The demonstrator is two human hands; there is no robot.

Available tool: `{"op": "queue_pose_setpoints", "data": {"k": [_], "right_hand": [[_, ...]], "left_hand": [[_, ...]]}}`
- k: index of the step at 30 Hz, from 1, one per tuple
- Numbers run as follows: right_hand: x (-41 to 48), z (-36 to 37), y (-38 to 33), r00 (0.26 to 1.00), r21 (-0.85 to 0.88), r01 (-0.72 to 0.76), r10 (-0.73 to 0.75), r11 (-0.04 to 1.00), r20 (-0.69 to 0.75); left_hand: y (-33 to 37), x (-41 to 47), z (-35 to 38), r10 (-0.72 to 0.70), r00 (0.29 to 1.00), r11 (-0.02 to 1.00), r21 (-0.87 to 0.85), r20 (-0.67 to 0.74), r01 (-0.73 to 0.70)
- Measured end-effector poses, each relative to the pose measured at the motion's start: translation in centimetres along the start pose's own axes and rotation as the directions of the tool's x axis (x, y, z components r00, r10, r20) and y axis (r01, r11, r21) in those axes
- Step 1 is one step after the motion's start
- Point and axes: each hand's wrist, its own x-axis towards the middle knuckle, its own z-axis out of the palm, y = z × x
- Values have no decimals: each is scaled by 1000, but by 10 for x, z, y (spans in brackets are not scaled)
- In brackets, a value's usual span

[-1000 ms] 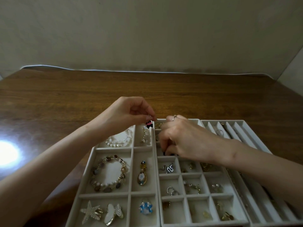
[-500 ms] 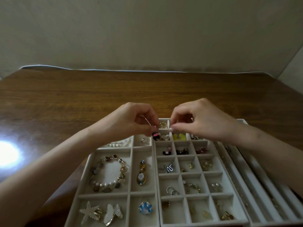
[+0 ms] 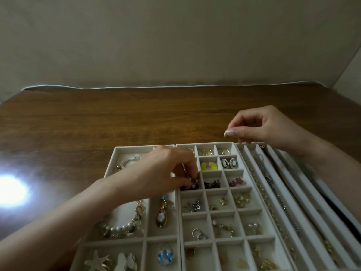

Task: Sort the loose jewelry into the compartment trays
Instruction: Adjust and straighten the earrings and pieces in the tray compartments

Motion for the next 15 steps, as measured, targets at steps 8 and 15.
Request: {"op": "queue_pose_setpoints", "data": {"k": [8,15], "right_hand": [[-2,-16,10,998,109,19,-13,994,-56],[-7,-15,17,994,83,55,-47,995,-102]], "left_hand": [[4,-2,0,122,992,946,301,15,-120],[4,-4,4,121,992,892,442,-33,-94]]}}
